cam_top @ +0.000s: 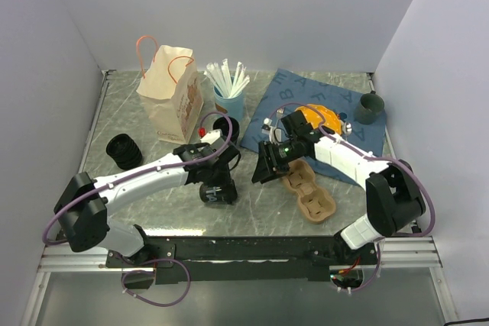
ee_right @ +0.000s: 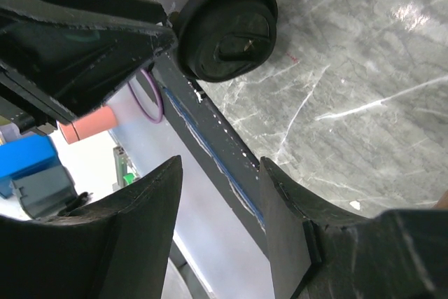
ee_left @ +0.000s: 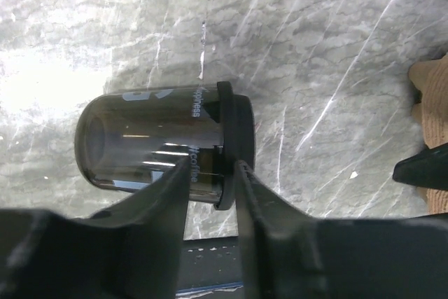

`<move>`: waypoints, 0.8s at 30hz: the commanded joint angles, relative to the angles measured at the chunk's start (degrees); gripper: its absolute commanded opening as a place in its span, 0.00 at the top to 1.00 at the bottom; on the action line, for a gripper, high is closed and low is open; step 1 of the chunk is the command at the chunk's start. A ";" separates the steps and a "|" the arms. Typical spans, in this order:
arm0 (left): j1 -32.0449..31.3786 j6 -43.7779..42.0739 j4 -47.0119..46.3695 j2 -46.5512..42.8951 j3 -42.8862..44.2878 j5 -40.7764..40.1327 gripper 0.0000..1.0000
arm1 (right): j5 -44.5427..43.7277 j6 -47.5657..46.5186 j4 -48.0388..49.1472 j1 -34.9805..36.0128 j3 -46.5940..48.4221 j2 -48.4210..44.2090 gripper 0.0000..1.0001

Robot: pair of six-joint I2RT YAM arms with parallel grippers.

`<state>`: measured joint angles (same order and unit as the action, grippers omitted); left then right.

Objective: Pack the takeout coffee

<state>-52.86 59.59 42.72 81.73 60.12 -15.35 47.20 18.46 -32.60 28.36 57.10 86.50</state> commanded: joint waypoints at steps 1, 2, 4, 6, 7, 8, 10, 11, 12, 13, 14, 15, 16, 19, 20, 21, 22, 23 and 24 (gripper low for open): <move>-0.14 -1.67 1.40 1.15 0.35 -0.99 0.70 | -0.09 1.49 2.36 0.38 -1.47 -2.74 0.45; -0.05 -1.76 1.14 1.15 0.35 -0.73 0.72 | -0.09 1.67 2.54 0.38 -1.64 -2.74 0.45; 0.21 -1.59 0.96 1.50 0.35 -0.12 0.79 | -0.18 1.84 2.80 0.47 -1.82 -2.65 0.45; 0.21 -1.50 0.44 1.32 0.18 0.24 0.85 | -0.35 1.93 2.80 0.64 -1.82 -2.74 0.45; 0.21 -1.50 0.35 1.06 0.09 0.50 0.87 | -0.35 2.02 2.80 0.73 -1.73 -2.65 0.45; 0.56 -1.41 0.09 0.80 -0.17 0.67 0.89 | -0.35 2.02 2.80 0.82 -1.73 -2.74 0.45; 1.00 -1.23 -0.27 -0.08 -0.35 1.72 0.94 | -0.53 2.20 2.89 0.99 -1.82 -2.91 0.45; 1.61 -1.15 -0.53 -0.43 -0.79 2.17 0.96 | -0.53 2.28 2.89 1.00 -1.91 -3.00 0.45; 1.88 -1.06 -1.31 -1.48 -0.97 2.78 0.99 | -0.62 2.37 2.81 1.00 -1.91 -3.00 0.45; 2.23 -0.97 -1.58 -2.01 -1.40 3.31 0.99 | -0.53 2.46 2.89 1.17 -1.91 -3.00 0.45; 3.02 -0.80 -1.93 -2.63 -2.10 4.36 0.99 | -0.53 2.55 3.15 1.26 -1.82 -3.00 0.45; 3.55 -0.45 -2.81 -3.94 -2.63 4.98 0.99 | -0.53 2.63 3.33 1.26 -1.91 -3.09 0.45; 4.08 -0.27 -3.34 -4.65 -3.16 5.59 0.99 | -0.62 2.64 3.33 1.35 -1.73 -3.09 0.45; 6.19 0.08 -5.44 -7.72 -5.18 8.23 0.99 | -0.53 2.99 4.03 1.70 -1.73 -3.62 0.45; 7.58 0.08 -6.15 -8.69 -5.79 9.28 0.99 | -0.62 2.99 4.04 1.87 -1.73 -3.79 0.45; 8.21 0.26 -6.77 -10.52 -5.98 11.47 0.99 | -0.88 3.16 4.47 1.87 -1.82 -4.40 0.45; 8.73 0.43 -7.64 -11.50 -6.06 12.18 0.99 | -1.14 3.42 4.65 2.05 -1.99 -4.76 0.45; 9.70 0.52 -8.09 -12.55 -6.24 12.89 0.99 | -1.32 3.60 4.82 1.96 -2.08 -5.11 0.45; 10.05 0.87 -8.44 -14.30 -6.33 14.29 0.99 | -1.67 3.78 5.00 2.05 -2.17 -5.81 0.46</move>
<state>-45.01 59.48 38.30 73.17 53.93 -6.83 46.63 21.43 -30.00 29.80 55.46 85.14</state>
